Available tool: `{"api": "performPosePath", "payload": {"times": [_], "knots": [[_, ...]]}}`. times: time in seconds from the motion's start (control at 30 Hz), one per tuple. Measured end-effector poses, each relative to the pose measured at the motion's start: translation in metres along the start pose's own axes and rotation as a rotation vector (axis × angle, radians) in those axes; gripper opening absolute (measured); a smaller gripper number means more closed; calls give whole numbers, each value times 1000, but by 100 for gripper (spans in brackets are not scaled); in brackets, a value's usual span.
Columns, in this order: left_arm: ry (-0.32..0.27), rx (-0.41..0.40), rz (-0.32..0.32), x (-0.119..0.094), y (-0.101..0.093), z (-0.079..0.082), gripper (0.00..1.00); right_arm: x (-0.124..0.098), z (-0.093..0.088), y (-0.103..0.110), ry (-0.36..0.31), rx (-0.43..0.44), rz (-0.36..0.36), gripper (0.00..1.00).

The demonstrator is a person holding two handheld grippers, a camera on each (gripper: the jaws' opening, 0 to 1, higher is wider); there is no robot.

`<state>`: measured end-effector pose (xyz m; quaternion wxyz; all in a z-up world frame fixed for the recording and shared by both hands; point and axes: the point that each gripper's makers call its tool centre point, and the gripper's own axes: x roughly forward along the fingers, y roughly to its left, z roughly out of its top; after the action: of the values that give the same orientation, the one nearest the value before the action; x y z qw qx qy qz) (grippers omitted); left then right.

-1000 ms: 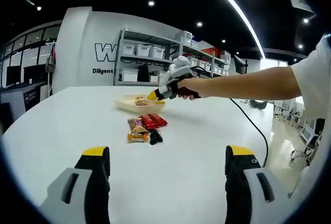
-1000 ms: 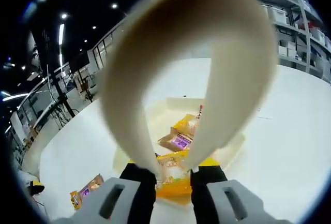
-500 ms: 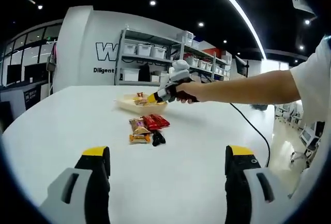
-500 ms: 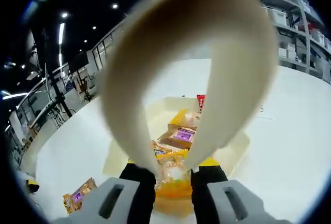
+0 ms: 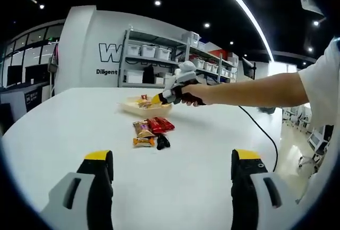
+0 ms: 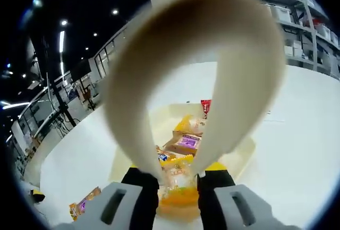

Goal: Place the target food into the container with the food tongs after gripping and lifting it, then release it inside without dropping or visibly crushing the food.

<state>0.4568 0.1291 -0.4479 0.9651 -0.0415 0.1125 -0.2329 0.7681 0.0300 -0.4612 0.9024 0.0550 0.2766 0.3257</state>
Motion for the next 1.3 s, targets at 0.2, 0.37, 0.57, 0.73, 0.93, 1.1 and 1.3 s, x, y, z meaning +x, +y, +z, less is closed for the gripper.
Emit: {"api": "performPosePath", "payload": {"times": [0.2,0.37,0.57,0.73,0.93,1.1,1.3], "knots": [[-1,9,5,-6,-2,3,90,-11,13,2,-35,23,3,20],[-14,14,4,-10,-6,8,90,-22,14,6,-21,37,3,16],[-19,24,-2,-13,-14,12,90,-43,13,14,9,-40,2,13],[-22,38,-7,-15,-18,18,90,-63,13,25,2,-60,13,13],[-37,49,2,-24,-19,28,90,-83,11,41,-9,-76,45,14],[-52,39,10,-30,-19,33,90,-92,0,56,22,-82,85,14],[-66,50,17,-35,-23,41,90,-95,-5,71,42,-81,114,15]]}}
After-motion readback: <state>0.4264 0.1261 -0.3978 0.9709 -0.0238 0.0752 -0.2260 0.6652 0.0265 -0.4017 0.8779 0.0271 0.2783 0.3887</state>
